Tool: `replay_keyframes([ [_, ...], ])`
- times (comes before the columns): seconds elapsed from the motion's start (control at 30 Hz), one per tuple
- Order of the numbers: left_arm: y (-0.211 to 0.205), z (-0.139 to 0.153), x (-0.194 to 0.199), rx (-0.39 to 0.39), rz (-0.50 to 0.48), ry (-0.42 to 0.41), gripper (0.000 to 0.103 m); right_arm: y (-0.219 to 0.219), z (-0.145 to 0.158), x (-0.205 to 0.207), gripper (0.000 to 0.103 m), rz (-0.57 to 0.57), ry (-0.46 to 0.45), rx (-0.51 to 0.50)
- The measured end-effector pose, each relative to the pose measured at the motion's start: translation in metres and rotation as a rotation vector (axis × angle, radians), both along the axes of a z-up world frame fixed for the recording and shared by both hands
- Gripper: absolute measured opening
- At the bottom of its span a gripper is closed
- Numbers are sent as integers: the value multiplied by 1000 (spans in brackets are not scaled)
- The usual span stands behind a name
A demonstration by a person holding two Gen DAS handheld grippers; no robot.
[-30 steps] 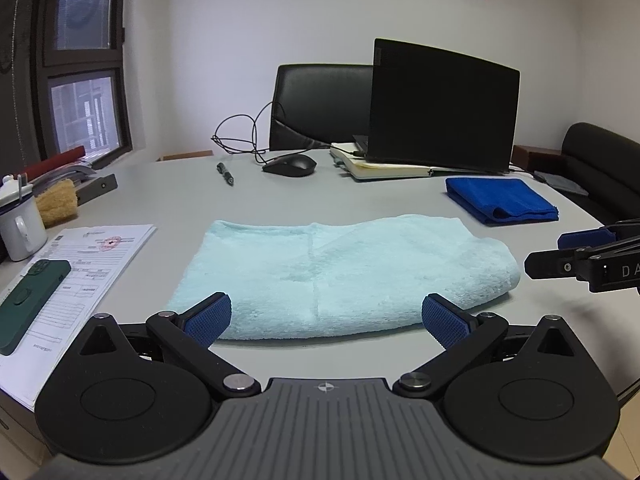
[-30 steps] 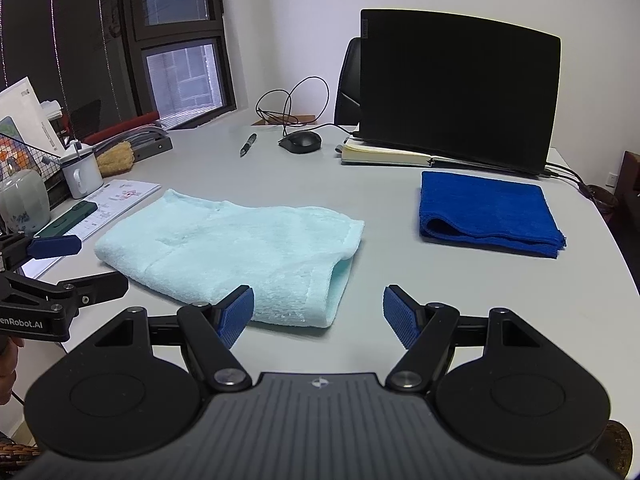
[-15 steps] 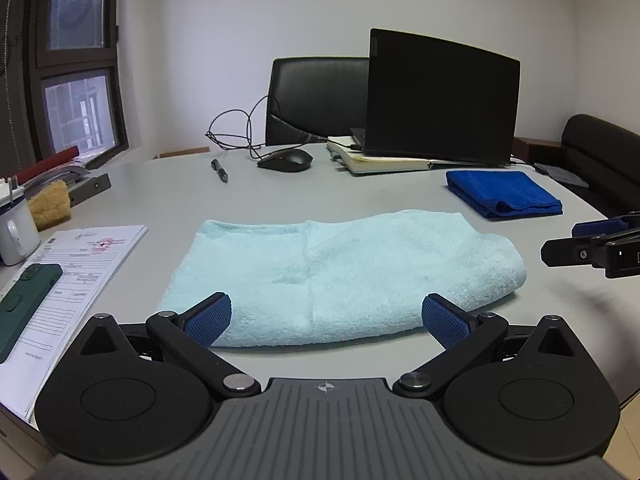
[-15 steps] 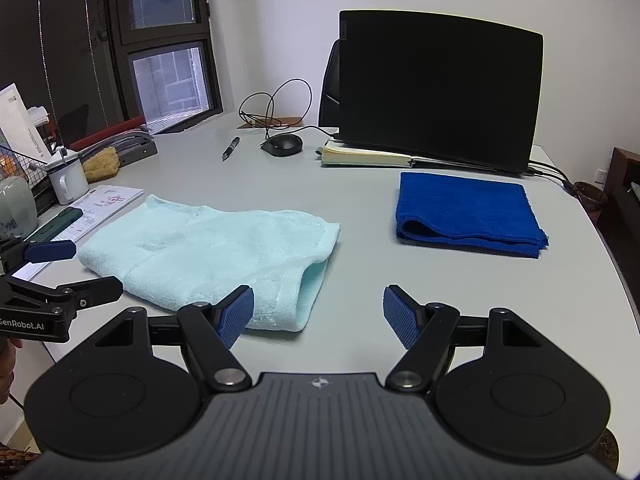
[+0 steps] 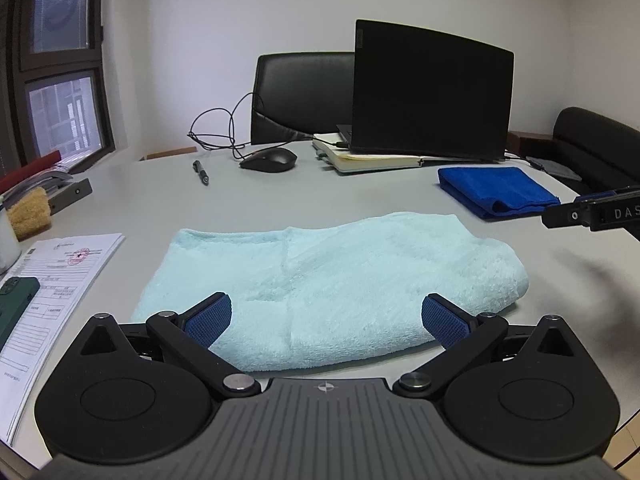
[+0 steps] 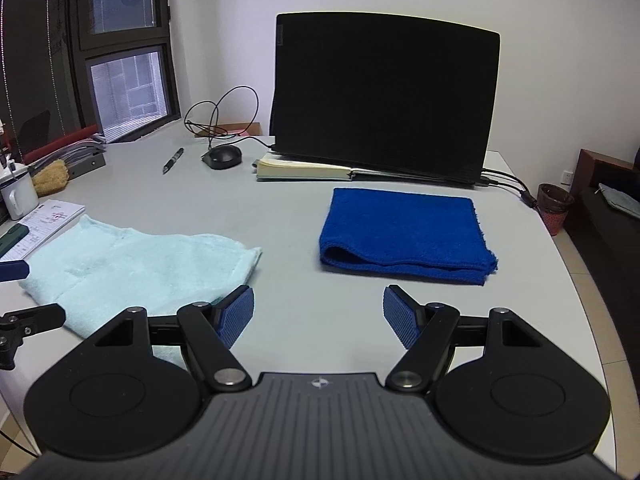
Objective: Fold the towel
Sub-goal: 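Bring the right gripper over the folded dark-blue cloth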
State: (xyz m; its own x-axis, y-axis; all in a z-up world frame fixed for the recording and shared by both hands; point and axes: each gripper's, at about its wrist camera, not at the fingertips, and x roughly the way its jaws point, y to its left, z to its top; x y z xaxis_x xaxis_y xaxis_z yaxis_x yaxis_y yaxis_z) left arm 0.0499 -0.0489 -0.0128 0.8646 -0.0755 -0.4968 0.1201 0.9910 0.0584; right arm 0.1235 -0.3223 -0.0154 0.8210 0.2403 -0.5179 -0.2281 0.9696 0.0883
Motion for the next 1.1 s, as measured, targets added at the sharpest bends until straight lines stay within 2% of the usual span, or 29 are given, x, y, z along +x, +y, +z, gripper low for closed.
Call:
replay_keyframes([
  [0.13, -2, -3, 12, 26, 9, 6, 102, -9, -1, 29, 73, -33, 4, -23],
  [0.43, -2, -18, 35, 43, -21, 76, 84, -19, -8, 90, 73, -46, 54, -59],
  [0.77, 1, -24, 55, 86, -50, 97, 86, -19, -26, 140, 73, -39, 139, -90],
  [1.1, 26, -22, 104, 132, 5, 126, 90, -21, -32, 150, 73, -11, 175, -94],
])
